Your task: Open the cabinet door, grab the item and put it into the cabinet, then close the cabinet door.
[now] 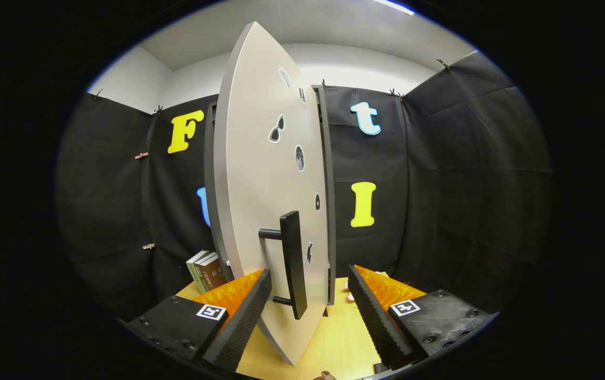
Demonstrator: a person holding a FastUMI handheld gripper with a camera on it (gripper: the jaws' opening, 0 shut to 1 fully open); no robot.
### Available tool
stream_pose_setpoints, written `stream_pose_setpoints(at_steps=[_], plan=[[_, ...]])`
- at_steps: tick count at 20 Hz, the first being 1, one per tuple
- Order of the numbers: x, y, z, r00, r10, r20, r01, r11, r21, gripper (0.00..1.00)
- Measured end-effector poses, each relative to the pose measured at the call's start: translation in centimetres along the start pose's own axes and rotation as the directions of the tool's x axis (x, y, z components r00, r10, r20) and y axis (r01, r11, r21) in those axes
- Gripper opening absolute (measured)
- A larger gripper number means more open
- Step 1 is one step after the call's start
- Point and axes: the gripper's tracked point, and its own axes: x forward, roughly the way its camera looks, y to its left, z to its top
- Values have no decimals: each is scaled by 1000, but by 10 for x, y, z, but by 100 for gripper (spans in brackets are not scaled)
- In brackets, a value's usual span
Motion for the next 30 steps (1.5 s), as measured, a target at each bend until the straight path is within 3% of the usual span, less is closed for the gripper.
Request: stream_pose_setpoints(at_steps=[4,13,18,30], plan=[[13,35,-4,1000,20,-5,-20,1000,5,97],[73,118,-1,986,164,-11,-163,985,57,97],[84,139,5,979,203,14,-204,978,32,98],[77,106,41,990,89,110,-84,995,-52,98]])
